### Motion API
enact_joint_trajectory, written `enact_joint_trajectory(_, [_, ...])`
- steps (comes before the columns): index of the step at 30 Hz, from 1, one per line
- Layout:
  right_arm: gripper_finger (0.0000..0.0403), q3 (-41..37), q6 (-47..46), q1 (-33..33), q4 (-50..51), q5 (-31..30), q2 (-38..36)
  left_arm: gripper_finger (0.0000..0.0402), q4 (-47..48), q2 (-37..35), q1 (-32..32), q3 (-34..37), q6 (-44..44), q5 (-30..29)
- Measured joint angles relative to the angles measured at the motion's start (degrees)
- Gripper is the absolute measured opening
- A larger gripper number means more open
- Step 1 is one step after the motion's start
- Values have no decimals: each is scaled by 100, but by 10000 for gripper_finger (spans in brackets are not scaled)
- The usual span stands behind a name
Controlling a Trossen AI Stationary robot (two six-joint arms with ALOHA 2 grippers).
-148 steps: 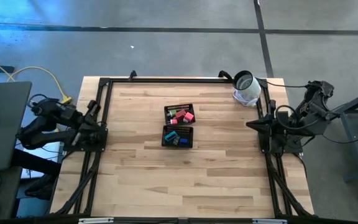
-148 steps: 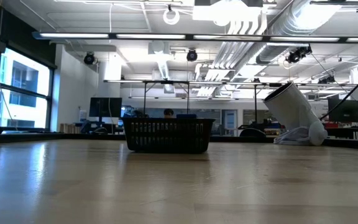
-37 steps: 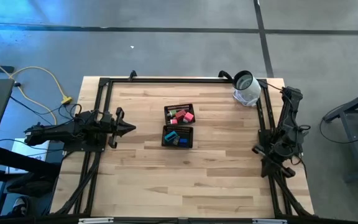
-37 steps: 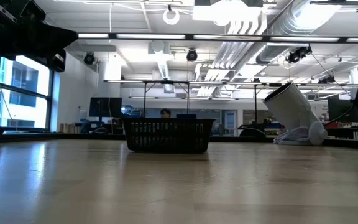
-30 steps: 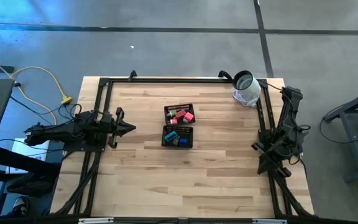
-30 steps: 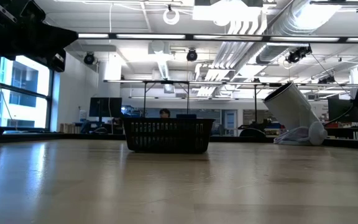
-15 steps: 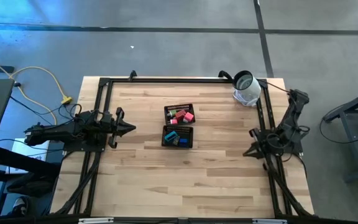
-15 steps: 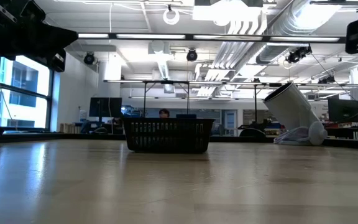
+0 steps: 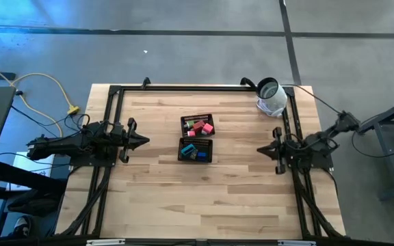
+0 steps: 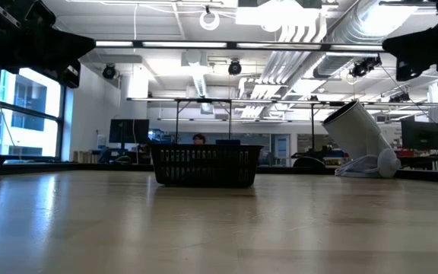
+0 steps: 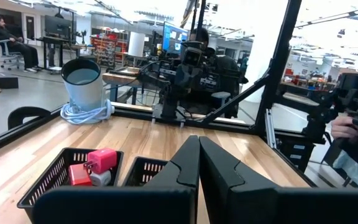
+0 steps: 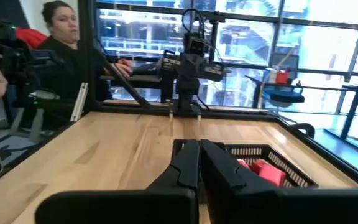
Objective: Pick & Place Office items
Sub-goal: Return to Home Position
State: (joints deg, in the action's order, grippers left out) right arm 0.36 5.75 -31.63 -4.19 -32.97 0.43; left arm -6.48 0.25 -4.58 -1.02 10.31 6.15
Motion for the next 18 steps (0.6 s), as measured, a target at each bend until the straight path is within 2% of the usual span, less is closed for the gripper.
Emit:
enact_joint_trajectory(10, [2, 0, -519, 1990, 139, 2740, 0, 1, 0, 0, 0, 0, 4, 0])
enact_joint_trajectory(14, [2, -2, -661, 2582, 136, 3888, 0, 1, 12, 0, 0, 0, -35, 0])
enact_joint_trajectory(18, [2, -4, -668, 3011, 71, 4725, 0, 1, 103, 0, 0, 0, -129, 0])
